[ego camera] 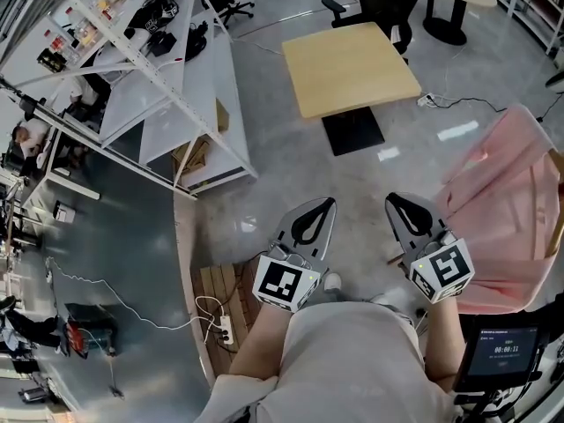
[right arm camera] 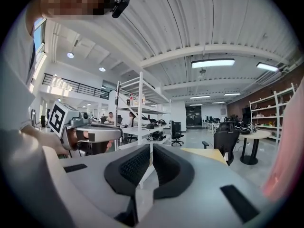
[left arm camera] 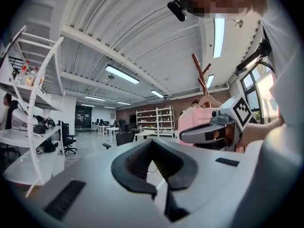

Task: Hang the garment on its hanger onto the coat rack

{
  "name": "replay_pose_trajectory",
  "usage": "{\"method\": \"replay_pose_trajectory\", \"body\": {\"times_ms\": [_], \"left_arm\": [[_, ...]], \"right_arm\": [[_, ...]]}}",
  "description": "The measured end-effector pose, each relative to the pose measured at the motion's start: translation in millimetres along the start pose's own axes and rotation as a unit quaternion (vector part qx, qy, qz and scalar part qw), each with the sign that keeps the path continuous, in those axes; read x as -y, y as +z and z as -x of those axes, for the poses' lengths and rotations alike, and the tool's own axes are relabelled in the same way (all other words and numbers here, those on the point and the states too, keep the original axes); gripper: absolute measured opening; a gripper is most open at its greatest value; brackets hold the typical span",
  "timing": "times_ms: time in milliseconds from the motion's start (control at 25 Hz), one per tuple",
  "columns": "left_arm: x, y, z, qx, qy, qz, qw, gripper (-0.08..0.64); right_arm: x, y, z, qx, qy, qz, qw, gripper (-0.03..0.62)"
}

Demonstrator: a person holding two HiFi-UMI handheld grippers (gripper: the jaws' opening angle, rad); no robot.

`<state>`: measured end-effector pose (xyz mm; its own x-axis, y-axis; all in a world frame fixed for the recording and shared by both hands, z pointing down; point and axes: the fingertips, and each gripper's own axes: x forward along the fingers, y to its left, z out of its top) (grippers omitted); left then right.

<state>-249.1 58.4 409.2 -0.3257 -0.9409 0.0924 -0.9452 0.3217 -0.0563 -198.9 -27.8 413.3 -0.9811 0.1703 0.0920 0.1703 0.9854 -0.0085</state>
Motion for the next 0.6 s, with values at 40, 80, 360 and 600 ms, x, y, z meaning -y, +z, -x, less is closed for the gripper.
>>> {"method": "replay_pose_trajectory", "body": {"times_ms": [40, 80, 360, 600], "left_arm": [[1, -1, -1, -0.002, -0.001, 0.000, 1.0000, 0.005], [2, -2, -1, -0.002, -0.005, -0.001, 1.0000, 0.005], [10, -2, -4, 0.007, -0.017, 0.010, 0.9998, 0.005], [28, -8, -10, -0.003, -0.066, -0.006, 0.9978, 0.005]], "right_arm": [[0, -2, 0, -0.002, 0.002, -0.001, 1.000, 0.031], [0, -3, 0, -0.003, 0.002, -0.003, 1.000, 0.031], [4, -3, 4, 0.001, -0.004, -0.005, 1.000, 0.031], [6, -4, 5, -0.007, -0.004, -0.013, 1.000, 0.031]]}}
